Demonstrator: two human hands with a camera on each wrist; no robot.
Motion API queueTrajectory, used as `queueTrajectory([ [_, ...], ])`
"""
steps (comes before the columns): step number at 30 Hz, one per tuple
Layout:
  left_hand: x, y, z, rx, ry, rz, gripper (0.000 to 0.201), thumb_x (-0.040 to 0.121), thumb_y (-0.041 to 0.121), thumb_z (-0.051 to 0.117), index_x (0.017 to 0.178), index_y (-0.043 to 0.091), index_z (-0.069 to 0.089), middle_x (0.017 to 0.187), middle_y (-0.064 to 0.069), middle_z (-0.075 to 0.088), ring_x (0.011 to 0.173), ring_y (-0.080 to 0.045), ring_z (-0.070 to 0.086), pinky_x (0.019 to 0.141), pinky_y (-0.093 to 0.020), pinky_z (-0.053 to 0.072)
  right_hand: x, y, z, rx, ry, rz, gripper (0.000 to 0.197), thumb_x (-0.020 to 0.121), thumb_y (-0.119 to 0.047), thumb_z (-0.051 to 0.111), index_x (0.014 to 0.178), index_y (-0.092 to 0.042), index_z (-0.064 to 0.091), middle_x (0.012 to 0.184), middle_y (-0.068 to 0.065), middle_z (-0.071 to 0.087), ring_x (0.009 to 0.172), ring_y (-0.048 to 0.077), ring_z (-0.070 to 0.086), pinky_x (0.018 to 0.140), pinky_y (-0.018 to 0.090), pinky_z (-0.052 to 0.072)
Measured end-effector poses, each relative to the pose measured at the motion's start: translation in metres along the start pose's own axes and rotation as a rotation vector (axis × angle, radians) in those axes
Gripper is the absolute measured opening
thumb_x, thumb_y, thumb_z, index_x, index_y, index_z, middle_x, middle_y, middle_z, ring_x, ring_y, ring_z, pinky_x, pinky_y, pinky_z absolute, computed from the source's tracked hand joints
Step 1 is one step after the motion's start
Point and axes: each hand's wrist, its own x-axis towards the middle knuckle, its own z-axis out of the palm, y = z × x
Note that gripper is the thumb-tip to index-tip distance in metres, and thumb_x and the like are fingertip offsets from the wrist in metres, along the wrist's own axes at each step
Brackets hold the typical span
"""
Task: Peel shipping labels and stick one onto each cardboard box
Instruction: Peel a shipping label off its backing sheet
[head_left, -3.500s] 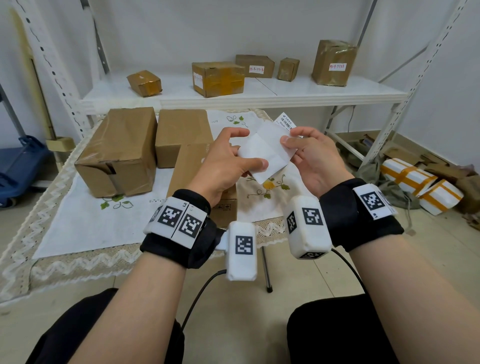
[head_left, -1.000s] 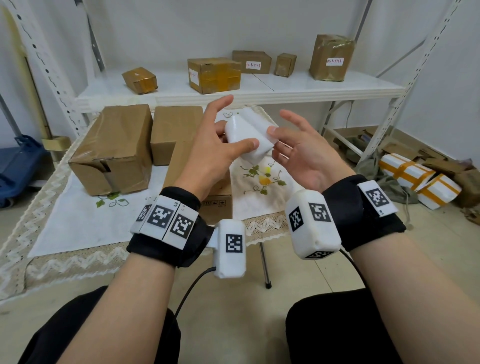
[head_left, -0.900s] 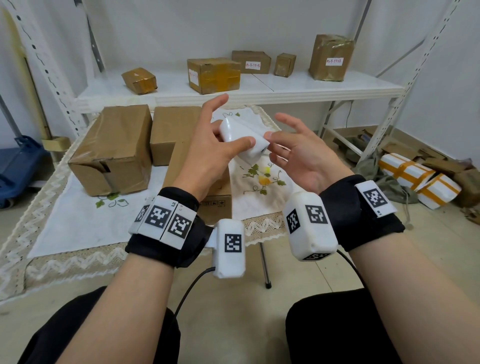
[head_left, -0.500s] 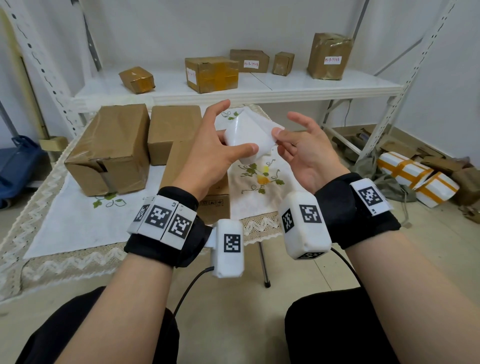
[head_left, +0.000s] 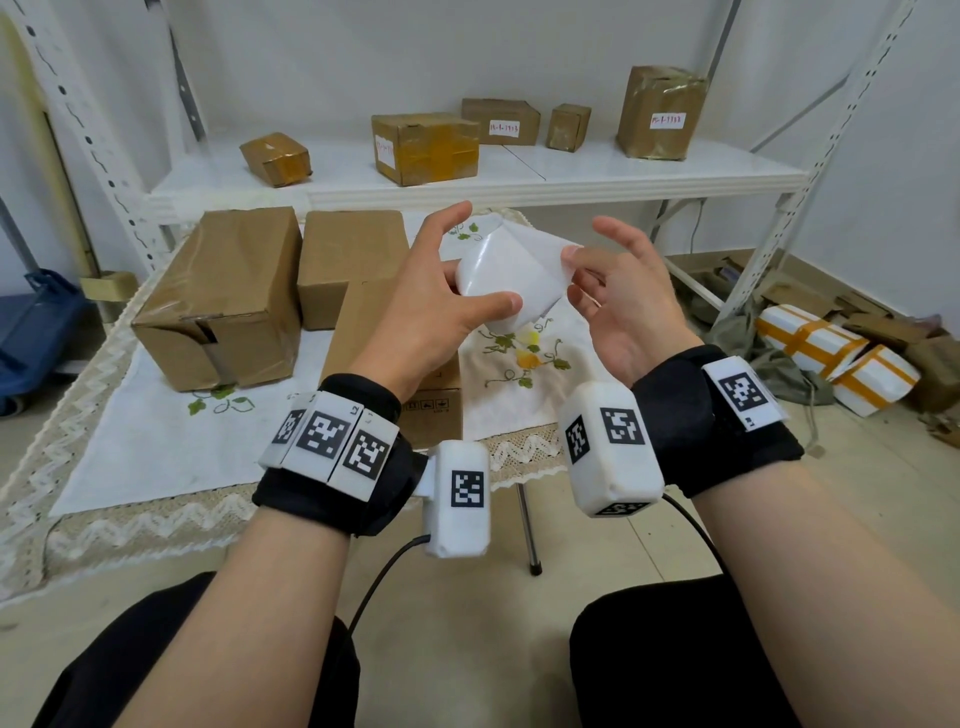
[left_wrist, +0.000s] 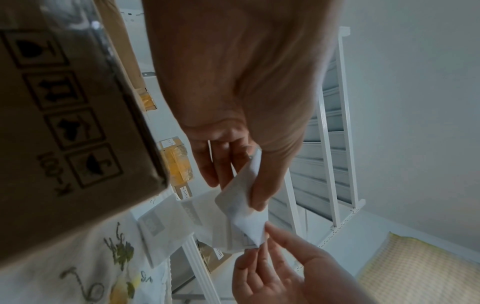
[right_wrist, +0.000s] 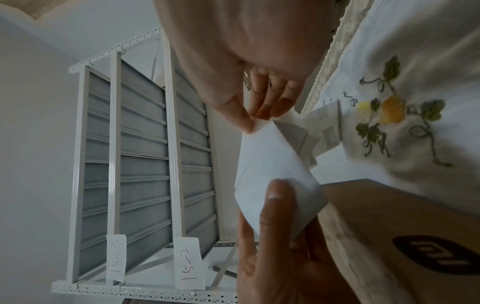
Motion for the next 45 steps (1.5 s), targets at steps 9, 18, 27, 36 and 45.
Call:
queueTrajectory([
  [9,-0.003,0.002,-0.004,-0.022,0.038,0.055,0.091,0.08,0.003,0.083,0.15,0.037,0.036,0.135,-0.004,0.058,0.117,-0.017,0.061,0.096,-0.037,0.058,-0.003,-0.001,0.003,-0.133,-0.321,0.006,0.049,0.095,-0.01,0.063,0.138,-0.03,0.052,0.122,0.012,0.072,0.107,0.025,0.073,0.099,0.034,0.056],
  [18,-0.006,0.006,-0.003,-0.089,-0.002,0.07,0.081,0.081,-0.001,0.078,0.143,0.033,0.04,0.119,-0.009,0.067,0.103,-0.021,0.069,0.079,-0.028,0.06,-0.008,-0.003,0.003,-0.301,-0.476,-0.04,0.031,0.101,-0.014,0.053,0.126,-0.018,0.071,0.129,-0.002,0.07,0.125,0.028,0.061,0.11,0.042,0.046],
  [27,-0.003,0.002,-0.006,-0.055,0.014,0.1,0.05,0.081,0.003,0.079,0.119,0.025,0.056,0.118,-0.002,0.064,0.107,-0.018,0.064,0.08,-0.025,0.058,-0.008,-0.003,0.004,-0.379,-0.526,-0.025,0.034,0.102,-0.018,0.053,0.133,-0.017,0.067,0.134,-0.009,0.067,0.128,0.019,0.06,0.111,0.04,0.045],
  [36,-0.004,0.007,-0.01,-0.132,0.012,0.066,0.054,0.082,-0.003,0.078,0.124,0.021,0.052,0.093,-0.001,0.069,0.081,-0.007,0.069,0.07,-0.025,0.058,-0.007,-0.003,0.003,-0.225,-0.51,0.047,0.036,0.099,-0.027,0.056,0.13,-0.014,0.069,0.137,-0.001,0.065,0.121,0.02,0.063,0.112,0.042,0.046],
  [45,-0.006,0.01,-0.007,-0.174,0.026,0.018,0.062,0.08,-0.002,0.08,0.129,0.02,0.05,0.088,0.002,0.068,0.074,-0.001,0.066,0.064,-0.017,0.053,-0.004,-0.003,0.004,-0.102,-0.473,0.124,0.04,0.097,-0.026,0.056,0.132,-0.01,0.067,0.143,0.007,0.059,0.115,0.021,0.061,0.112,0.042,0.044],
])
